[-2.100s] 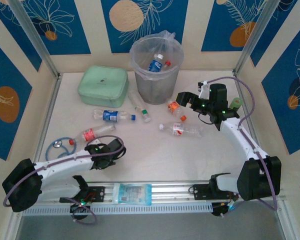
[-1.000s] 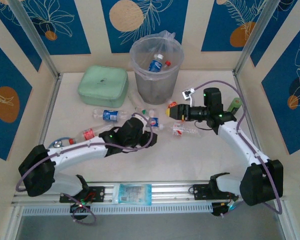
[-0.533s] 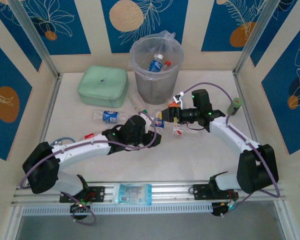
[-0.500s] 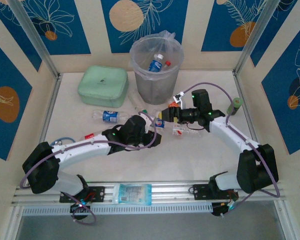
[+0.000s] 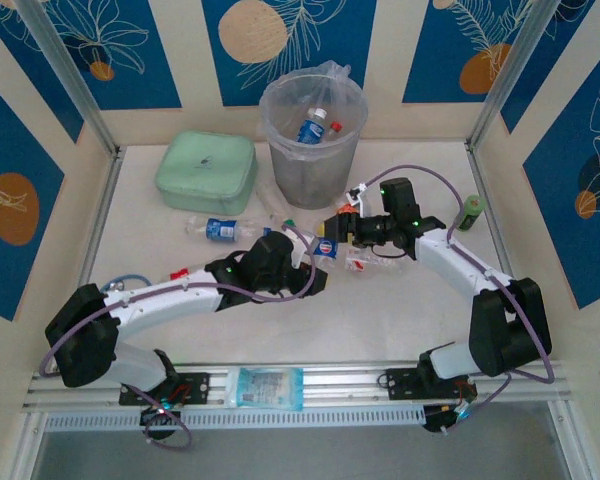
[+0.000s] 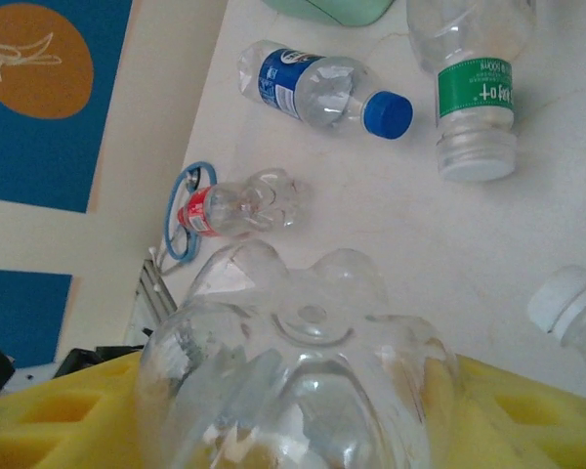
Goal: Put the plastic bottles in the bin
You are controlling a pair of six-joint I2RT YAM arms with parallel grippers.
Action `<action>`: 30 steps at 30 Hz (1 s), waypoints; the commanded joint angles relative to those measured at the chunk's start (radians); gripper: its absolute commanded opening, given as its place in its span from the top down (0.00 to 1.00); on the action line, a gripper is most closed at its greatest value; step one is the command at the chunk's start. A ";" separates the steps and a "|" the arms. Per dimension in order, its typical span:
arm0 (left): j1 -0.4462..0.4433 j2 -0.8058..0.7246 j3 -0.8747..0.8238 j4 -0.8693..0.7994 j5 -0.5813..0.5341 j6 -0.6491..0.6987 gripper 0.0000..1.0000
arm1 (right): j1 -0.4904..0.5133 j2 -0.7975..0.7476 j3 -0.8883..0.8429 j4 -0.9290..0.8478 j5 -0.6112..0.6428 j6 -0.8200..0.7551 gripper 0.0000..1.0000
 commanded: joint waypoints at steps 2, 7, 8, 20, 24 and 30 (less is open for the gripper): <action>-0.007 -0.022 -0.005 -0.023 -0.082 0.014 0.50 | -0.020 -0.017 0.060 -0.036 0.011 -0.006 0.48; -0.004 -0.081 -0.007 -0.144 -0.243 -0.038 0.00 | -0.032 -0.058 0.206 -0.159 0.053 -0.087 0.55; -0.001 -0.100 -0.008 -0.189 -0.289 -0.053 0.00 | -0.037 -0.072 0.247 -0.187 0.076 -0.106 0.56; 0.133 -0.429 -0.129 -0.622 -0.493 -0.244 0.00 | -0.080 -0.070 0.540 0.112 0.307 -0.212 0.99; 0.163 -0.564 -0.186 -0.627 -0.469 -0.282 0.01 | -0.082 0.061 0.604 0.305 0.332 -0.203 1.00; 0.187 -0.639 -0.203 -0.661 -0.433 -0.292 0.03 | -0.071 0.334 0.799 0.422 0.373 -0.143 1.00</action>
